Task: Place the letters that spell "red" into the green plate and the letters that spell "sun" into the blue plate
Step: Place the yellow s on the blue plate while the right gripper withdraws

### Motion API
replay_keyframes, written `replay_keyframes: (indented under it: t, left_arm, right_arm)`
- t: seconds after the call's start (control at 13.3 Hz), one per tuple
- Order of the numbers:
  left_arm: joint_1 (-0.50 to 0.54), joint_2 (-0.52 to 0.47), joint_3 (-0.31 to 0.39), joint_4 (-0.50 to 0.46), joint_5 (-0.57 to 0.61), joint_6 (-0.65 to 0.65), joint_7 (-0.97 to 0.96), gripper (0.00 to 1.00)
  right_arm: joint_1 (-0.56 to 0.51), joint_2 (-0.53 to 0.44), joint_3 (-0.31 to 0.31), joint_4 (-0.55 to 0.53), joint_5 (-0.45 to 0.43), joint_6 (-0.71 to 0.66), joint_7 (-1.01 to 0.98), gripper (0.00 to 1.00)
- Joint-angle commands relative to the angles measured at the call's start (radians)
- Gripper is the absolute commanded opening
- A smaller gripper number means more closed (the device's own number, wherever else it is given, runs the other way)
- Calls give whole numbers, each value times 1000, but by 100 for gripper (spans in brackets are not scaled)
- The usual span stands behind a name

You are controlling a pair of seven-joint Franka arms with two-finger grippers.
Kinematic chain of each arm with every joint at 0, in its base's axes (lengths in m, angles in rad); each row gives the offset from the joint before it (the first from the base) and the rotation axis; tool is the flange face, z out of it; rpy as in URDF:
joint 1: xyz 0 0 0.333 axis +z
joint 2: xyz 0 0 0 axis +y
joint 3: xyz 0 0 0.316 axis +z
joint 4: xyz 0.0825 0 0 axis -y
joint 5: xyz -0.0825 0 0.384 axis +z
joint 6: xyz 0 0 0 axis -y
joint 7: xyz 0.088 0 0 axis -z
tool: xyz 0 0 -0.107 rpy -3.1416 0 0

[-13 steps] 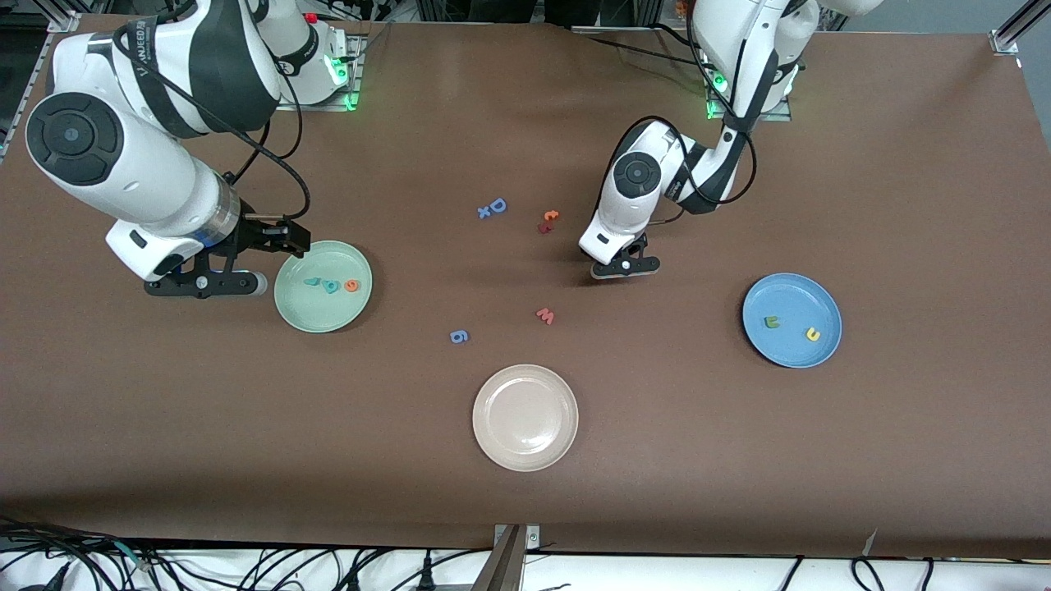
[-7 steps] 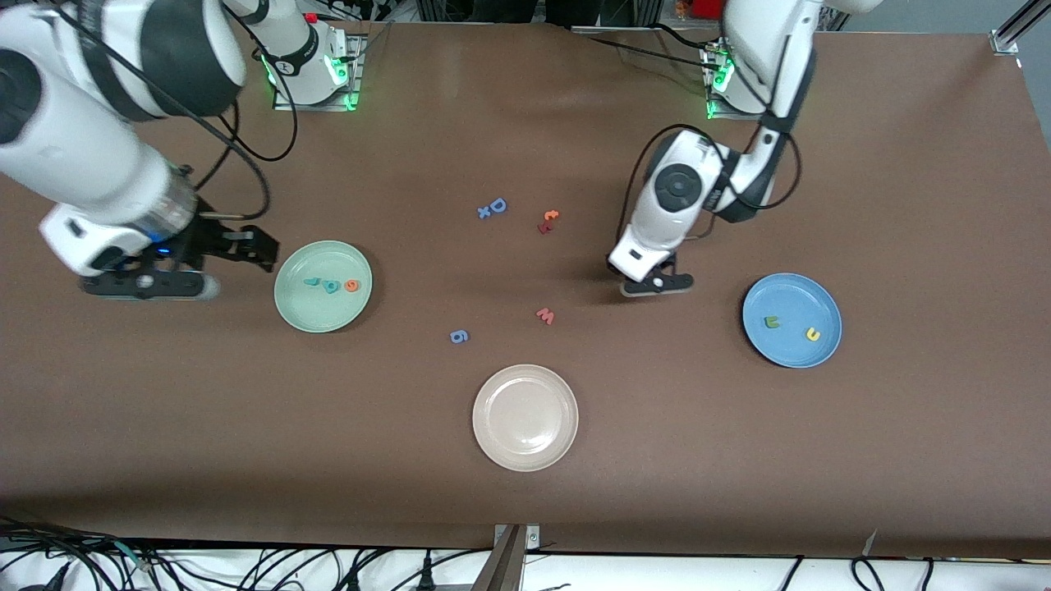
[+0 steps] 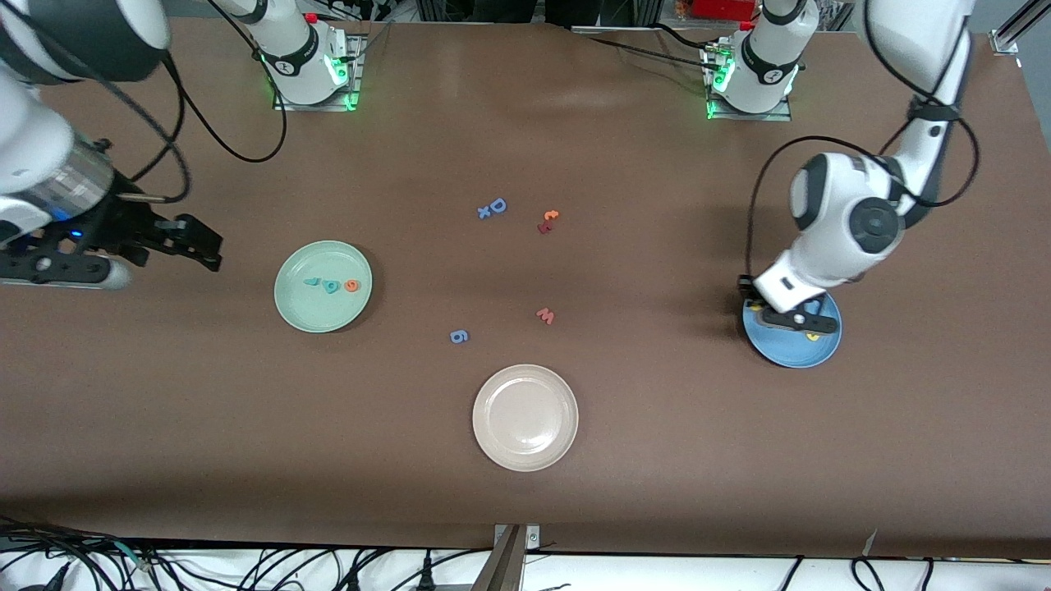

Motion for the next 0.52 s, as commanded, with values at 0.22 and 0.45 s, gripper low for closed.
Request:
replay_keyframes:
  t: [0.22, 0.45]
  left_arm:
    - [71, 85, -17, -4, 23, 29, 112, 0]
    - [77, 90, -17, -1, 23, 33, 114, 7]
  right_arm:
    - [-306, -210, 311, -195, -85, -19, 6, 100]
    - [-327, -227, 311, -200, -91, -4, -5, 100]
